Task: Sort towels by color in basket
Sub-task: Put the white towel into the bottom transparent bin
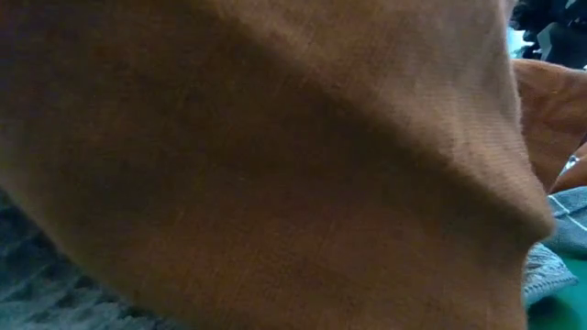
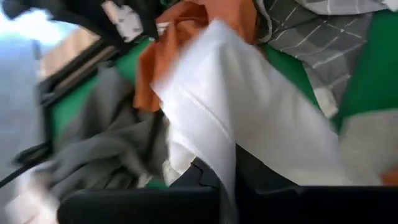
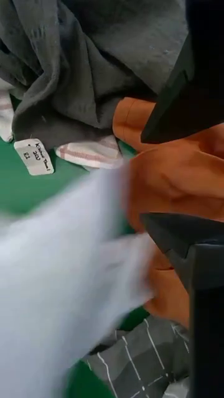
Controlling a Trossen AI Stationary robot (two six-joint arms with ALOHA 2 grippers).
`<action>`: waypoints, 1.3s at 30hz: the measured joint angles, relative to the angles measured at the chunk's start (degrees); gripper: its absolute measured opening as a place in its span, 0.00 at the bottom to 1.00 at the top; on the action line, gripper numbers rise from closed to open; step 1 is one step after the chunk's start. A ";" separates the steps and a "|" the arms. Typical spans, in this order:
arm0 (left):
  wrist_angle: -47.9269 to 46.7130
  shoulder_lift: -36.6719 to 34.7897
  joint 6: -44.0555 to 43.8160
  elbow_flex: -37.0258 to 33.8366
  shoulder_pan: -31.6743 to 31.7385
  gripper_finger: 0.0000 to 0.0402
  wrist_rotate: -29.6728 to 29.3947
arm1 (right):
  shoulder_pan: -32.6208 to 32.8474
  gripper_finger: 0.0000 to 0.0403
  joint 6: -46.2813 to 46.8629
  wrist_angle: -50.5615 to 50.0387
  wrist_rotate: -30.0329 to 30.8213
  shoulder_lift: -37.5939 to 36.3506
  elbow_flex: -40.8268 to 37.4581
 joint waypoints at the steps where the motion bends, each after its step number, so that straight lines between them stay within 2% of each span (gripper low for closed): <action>1: -2.29 -1.72 -0.63 0.00 -1.00 0.00 -2.08 | 0.00 0.54 -0.20 0.00 0.62 0.02 0.00; 5: -10.77 -9.72 -5.99 0.00 -5.17 0.00 -11.18 | 0.00 0.54 -0.35 0.14 2.37 0.02 0.00; 11: -24.01 -19.23 -20.82 0.00 -13.01 0.00 -17.51 | -0.02 0.54 -0.46 0.99 2.47 0.02 0.00; 16: -33.71 -24.48 -32.46 0.00 -21.26 0.00 -17.54 | -0.02 0.54 -1.59 3.05 2.47 0.02 0.00; 23: -45.07 -28.02 -53.57 -0.09 -29.45 0.00 -17.53 | -0.02 0.54 -1.69 3.26 2.47 0.02 0.00; 32: -44.62 -29.42 -62.82 -0.09 -35.15 0.00 -17.51 | -0.02 0.54 -1.73 3.78 2.46 0.02 0.00; 39: -44.45 -28.25 -66.05 -2.82 -33.71 0.00 -11.71 | -0.02 0.54 -2.21 4.00 3.58 0.04 0.00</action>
